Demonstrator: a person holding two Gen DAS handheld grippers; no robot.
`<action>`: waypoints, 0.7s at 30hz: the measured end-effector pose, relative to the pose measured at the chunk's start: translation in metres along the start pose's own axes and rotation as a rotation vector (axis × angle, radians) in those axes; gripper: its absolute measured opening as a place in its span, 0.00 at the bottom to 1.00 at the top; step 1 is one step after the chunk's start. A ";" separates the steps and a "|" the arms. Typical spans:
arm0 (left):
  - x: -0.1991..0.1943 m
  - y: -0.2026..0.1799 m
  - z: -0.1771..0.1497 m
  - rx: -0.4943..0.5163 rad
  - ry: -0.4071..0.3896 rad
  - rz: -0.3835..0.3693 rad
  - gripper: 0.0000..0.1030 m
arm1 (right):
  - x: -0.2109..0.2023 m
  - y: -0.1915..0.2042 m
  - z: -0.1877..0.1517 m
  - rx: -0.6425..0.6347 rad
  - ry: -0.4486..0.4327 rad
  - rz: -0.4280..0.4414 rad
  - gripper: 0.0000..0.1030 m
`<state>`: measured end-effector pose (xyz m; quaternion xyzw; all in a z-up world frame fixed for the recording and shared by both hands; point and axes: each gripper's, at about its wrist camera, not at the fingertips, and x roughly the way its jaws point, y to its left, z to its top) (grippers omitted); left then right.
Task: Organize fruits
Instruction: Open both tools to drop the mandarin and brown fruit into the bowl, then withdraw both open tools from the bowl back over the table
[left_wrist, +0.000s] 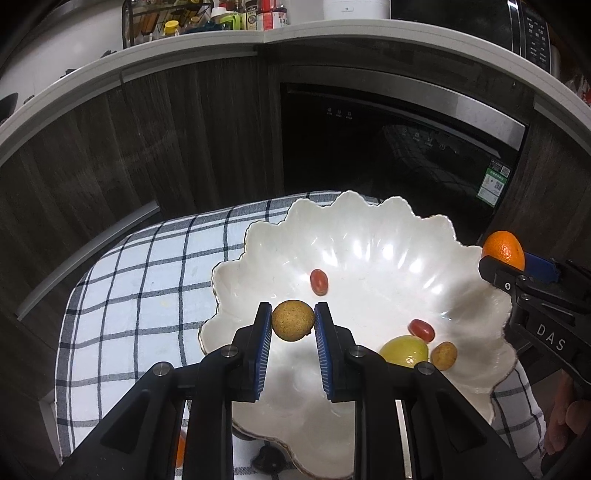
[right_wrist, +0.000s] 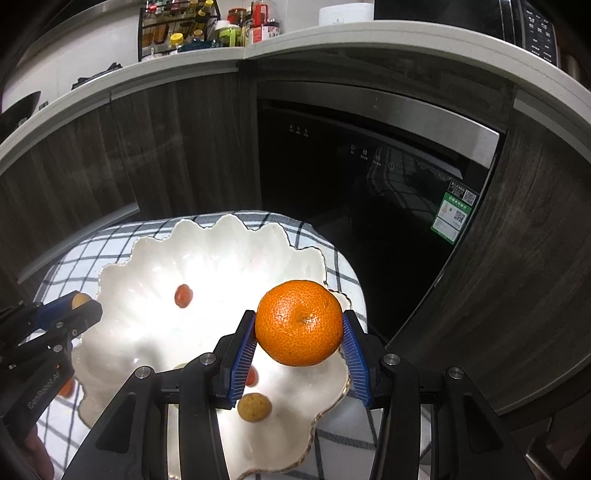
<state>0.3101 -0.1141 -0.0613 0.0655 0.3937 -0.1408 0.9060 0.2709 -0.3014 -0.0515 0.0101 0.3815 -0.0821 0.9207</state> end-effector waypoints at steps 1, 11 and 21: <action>0.002 0.000 0.000 -0.002 0.004 0.000 0.23 | 0.002 0.000 0.000 0.000 0.005 0.001 0.46; 0.014 0.000 -0.001 0.003 0.030 0.004 0.41 | 0.019 0.002 0.000 -0.007 0.053 -0.008 0.46; 0.008 0.002 -0.002 -0.002 0.022 0.025 0.61 | 0.011 0.001 -0.002 0.010 0.008 -0.021 0.79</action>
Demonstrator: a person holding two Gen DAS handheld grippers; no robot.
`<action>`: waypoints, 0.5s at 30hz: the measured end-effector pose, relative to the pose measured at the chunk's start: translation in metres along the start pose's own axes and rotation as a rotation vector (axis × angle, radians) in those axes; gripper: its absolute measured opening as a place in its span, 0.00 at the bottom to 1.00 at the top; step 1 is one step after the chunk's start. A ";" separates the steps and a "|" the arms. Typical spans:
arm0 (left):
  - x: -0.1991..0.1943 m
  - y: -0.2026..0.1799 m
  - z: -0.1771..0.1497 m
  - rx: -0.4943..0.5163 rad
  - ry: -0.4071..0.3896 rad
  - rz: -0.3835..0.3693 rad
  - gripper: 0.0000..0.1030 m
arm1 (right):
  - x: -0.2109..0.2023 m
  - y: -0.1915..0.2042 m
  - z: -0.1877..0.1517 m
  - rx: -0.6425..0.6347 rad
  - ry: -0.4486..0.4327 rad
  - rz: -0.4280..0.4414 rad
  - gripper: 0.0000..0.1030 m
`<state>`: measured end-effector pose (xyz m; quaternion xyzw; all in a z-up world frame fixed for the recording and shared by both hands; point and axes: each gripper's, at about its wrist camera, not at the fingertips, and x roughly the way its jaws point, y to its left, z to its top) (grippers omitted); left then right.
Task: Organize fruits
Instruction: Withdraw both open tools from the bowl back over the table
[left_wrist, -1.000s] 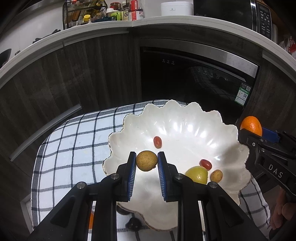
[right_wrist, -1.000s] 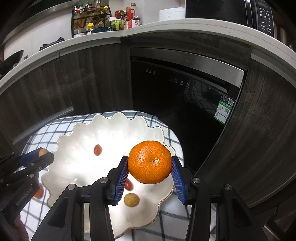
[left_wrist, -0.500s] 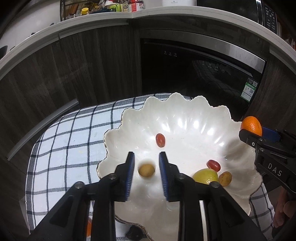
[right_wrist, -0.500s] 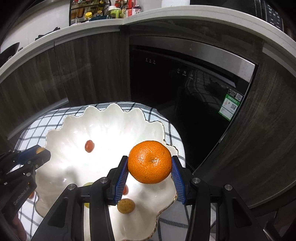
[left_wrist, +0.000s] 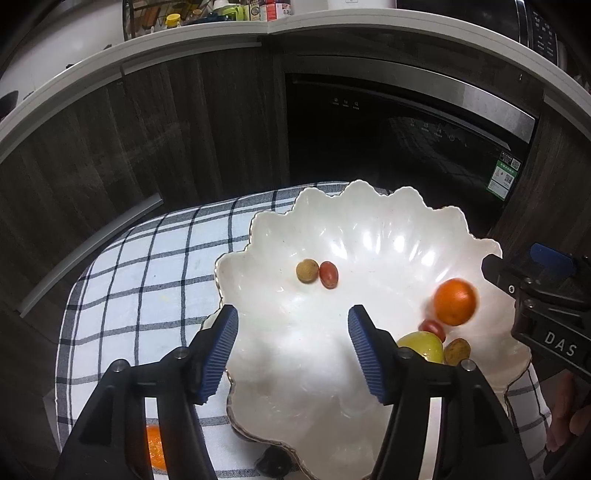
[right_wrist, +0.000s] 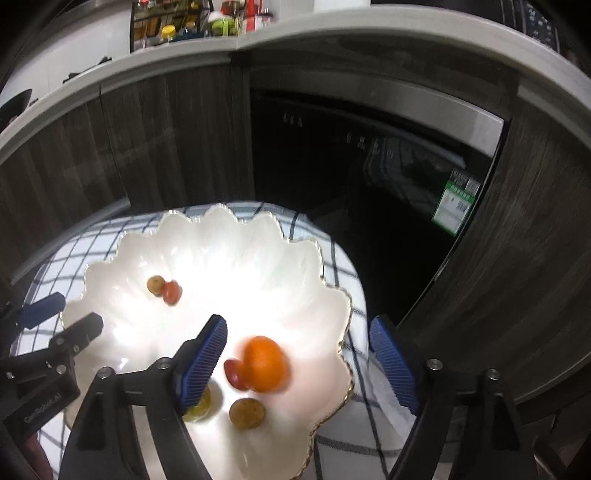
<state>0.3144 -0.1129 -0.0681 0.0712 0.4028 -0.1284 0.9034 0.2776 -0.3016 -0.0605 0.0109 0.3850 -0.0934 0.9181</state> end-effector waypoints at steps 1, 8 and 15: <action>-0.001 0.000 0.000 -0.003 -0.002 0.001 0.61 | -0.001 0.000 0.001 -0.002 -0.003 0.002 0.79; -0.013 0.003 0.004 -0.008 -0.024 0.013 0.68 | -0.011 0.002 0.004 -0.001 -0.015 0.006 0.79; -0.030 0.006 0.003 -0.008 -0.046 0.027 0.71 | -0.025 0.004 0.004 -0.001 -0.026 0.006 0.79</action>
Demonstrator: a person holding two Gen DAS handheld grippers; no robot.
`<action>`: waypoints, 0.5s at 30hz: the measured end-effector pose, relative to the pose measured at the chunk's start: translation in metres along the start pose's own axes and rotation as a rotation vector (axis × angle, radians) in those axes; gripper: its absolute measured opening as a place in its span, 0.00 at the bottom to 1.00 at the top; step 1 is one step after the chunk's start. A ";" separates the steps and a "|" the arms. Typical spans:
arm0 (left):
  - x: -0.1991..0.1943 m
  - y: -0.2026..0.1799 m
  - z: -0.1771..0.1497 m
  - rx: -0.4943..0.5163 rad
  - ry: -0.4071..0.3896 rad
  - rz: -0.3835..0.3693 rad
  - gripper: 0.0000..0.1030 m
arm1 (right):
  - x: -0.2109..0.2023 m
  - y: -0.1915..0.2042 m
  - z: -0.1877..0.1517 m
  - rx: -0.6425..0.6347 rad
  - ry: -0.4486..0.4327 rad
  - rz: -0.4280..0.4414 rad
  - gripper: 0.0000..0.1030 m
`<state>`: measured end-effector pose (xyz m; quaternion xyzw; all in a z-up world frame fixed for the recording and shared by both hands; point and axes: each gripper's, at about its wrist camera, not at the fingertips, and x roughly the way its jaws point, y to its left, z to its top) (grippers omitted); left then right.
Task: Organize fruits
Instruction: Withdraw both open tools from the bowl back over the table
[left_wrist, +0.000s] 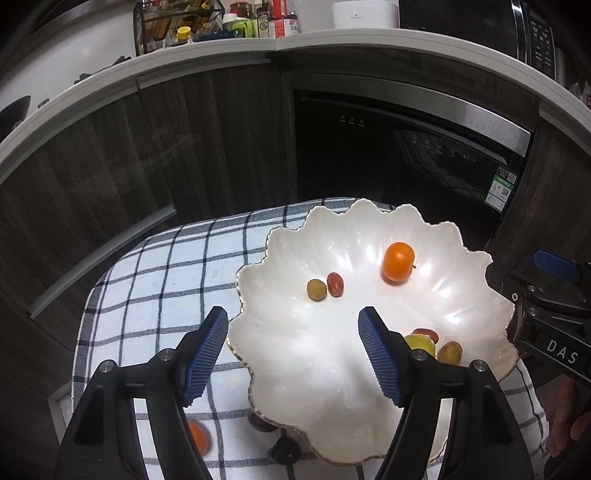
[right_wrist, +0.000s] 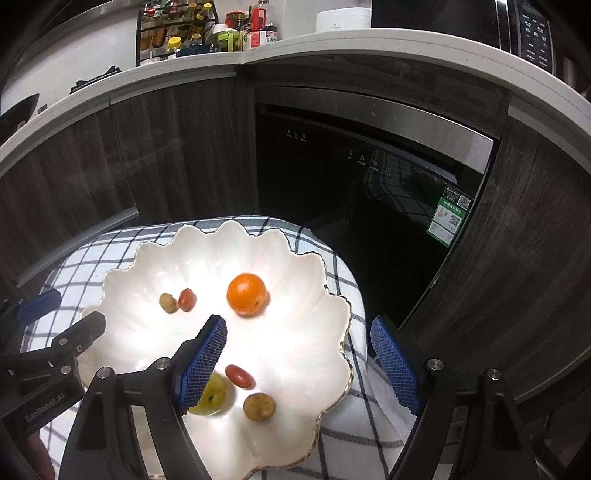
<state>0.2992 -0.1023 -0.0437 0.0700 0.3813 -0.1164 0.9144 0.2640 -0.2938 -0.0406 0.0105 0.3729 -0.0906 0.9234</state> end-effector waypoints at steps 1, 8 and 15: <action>-0.002 0.000 0.000 0.000 -0.003 0.000 0.71 | -0.002 0.000 0.000 0.001 -0.003 -0.001 0.79; -0.019 0.004 -0.002 0.002 -0.021 0.004 0.72 | -0.019 0.004 -0.003 0.000 -0.019 -0.001 0.79; -0.037 0.009 -0.005 -0.003 -0.040 0.010 0.72 | -0.036 0.007 -0.006 0.006 -0.036 0.002 0.79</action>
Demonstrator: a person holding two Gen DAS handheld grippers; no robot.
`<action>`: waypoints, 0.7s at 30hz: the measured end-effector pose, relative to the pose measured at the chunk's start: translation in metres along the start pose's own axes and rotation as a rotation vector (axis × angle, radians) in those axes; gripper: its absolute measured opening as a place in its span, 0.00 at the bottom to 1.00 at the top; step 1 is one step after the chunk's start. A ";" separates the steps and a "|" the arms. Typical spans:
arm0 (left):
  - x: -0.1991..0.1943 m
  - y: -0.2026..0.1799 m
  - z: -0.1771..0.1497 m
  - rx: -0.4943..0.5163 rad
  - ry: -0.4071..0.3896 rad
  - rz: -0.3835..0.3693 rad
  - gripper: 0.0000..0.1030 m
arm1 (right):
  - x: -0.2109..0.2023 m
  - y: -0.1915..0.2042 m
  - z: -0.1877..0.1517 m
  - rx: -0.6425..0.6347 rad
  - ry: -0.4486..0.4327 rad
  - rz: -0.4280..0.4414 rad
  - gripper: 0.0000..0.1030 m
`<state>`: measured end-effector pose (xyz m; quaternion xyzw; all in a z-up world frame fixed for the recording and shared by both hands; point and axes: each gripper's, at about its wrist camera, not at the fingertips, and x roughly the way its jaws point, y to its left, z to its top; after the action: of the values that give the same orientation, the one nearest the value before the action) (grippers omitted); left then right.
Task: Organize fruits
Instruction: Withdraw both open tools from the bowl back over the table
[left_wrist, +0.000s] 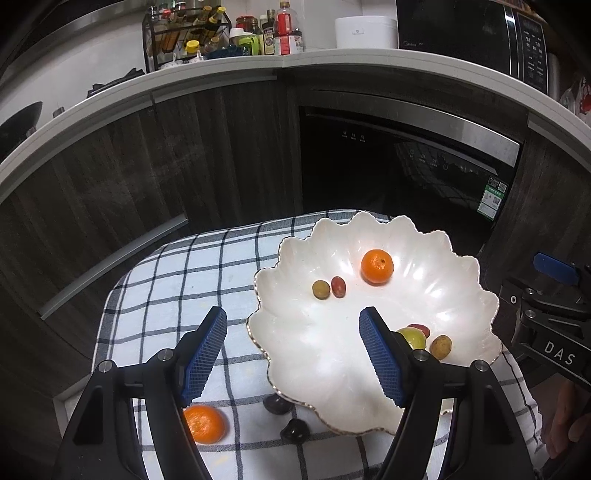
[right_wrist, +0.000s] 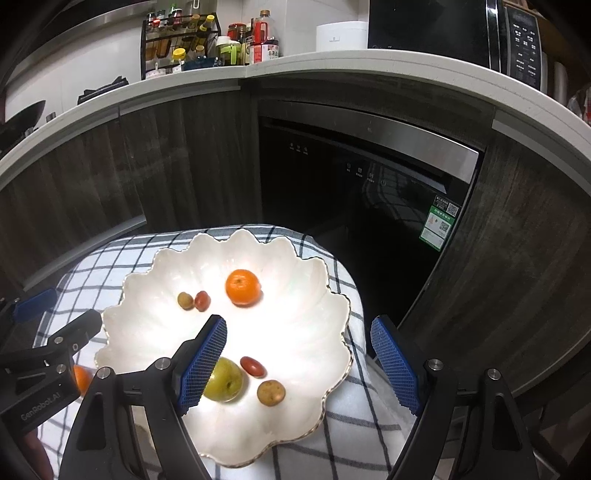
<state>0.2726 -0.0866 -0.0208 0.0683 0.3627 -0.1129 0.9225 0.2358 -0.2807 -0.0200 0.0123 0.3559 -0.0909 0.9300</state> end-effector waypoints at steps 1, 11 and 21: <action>-0.002 0.001 0.000 -0.001 -0.002 0.002 0.72 | -0.002 0.001 0.000 0.000 -0.002 0.001 0.79; -0.023 0.010 -0.009 -0.007 -0.019 0.012 0.72 | -0.022 0.010 -0.004 -0.004 -0.027 0.010 0.79; -0.044 0.020 -0.015 -0.013 -0.042 0.022 0.72 | -0.042 0.021 -0.009 -0.010 -0.044 0.024 0.79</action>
<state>0.2362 -0.0574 -0.0007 0.0641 0.3433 -0.1020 0.9315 0.2029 -0.2527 0.0000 0.0100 0.3354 -0.0784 0.9388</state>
